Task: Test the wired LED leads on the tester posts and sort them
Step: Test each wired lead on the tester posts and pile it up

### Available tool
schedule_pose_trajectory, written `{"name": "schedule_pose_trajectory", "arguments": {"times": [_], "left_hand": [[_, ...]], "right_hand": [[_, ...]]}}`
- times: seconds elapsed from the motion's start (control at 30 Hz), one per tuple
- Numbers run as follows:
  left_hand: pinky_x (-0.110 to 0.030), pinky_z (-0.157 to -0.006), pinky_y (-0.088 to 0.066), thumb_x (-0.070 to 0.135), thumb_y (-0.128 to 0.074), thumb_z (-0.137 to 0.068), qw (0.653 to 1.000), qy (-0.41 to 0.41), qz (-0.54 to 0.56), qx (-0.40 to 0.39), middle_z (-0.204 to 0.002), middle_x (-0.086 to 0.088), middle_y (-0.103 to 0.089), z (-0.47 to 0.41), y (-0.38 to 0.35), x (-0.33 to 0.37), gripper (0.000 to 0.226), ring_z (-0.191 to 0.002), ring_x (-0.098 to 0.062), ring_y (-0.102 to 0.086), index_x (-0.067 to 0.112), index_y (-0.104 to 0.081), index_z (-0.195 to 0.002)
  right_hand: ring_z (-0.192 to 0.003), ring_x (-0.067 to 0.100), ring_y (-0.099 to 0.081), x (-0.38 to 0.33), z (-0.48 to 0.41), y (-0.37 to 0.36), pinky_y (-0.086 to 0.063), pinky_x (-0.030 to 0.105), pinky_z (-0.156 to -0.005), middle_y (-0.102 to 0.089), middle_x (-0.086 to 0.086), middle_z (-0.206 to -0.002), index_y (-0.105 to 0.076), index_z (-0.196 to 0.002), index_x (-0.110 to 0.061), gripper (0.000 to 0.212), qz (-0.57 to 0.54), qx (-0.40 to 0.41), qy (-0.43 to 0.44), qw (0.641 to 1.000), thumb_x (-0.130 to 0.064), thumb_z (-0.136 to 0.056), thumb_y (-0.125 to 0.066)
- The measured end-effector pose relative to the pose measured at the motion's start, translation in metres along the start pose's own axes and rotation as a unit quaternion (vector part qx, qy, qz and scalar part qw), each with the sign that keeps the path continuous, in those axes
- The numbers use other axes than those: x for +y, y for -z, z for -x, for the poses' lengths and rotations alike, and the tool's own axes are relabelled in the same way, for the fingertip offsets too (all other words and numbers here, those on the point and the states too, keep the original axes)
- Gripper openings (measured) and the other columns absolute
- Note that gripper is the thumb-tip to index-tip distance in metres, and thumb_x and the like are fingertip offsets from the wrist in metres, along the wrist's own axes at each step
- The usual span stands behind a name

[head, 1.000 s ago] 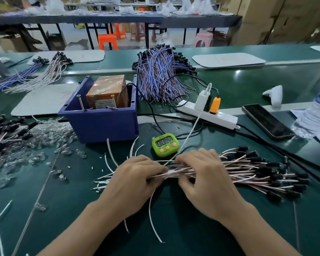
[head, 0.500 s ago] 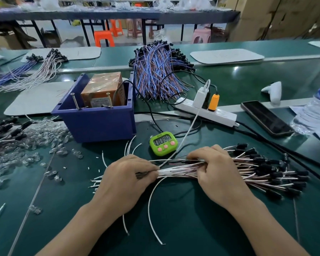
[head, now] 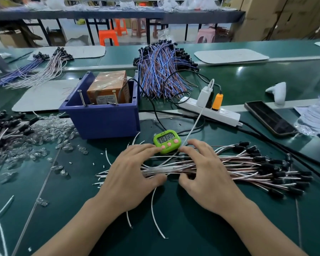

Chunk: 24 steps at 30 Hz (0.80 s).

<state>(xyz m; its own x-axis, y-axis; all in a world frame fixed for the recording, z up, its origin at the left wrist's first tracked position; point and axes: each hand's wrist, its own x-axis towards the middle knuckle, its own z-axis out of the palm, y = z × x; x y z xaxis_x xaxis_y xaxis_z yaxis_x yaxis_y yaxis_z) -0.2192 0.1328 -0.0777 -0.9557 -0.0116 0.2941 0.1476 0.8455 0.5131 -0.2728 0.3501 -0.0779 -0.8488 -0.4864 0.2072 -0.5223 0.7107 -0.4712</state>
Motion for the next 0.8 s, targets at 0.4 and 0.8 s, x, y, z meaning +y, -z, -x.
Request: {"name": "schedule_pose_trajectory", "arguments": {"times": [0.4, 0.8], "left_hand": [[-0.038, -0.083, -0.052, 0.023, -0.082, -0.084, 0.999, 0.016, 0.052, -0.005, -0.088, 0.015, -0.073, 0.000, -0.002, 0.002, 0.020, -0.085, -0.010, -0.065, 0.032, -0.081, -0.102], [-0.032, -0.089, -0.051, 0.041, -0.082, -0.078, 0.996, 0.038, -0.005, -0.082, -0.102, 0.019, -0.069, -0.004, 0.017, 0.011, 0.036, -0.094, -0.002, -0.062, 0.036, -0.073, -0.113]], "right_hand": [[-0.090, 0.017, -0.049, 0.003, -0.006, -0.015, -0.032, 0.031, -0.083, -0.056, -0.010, -0.092, -0.061, -0.096, -0.025, 0.009, 0.058, 0.046, 0.048, 0.996, -0.016, -0.095, -0.063], [-0.109, 0.014, -0.054, -0.024, 0.000, -0.008, -0.034, 0.021, -0.102, -0.064, -0.007, -0.111, -0.066, -0.113, -0.022, 0.029, 0.003, 0.039, 0.020, 0.999, -0.020, -0.084, -0.064]]}}
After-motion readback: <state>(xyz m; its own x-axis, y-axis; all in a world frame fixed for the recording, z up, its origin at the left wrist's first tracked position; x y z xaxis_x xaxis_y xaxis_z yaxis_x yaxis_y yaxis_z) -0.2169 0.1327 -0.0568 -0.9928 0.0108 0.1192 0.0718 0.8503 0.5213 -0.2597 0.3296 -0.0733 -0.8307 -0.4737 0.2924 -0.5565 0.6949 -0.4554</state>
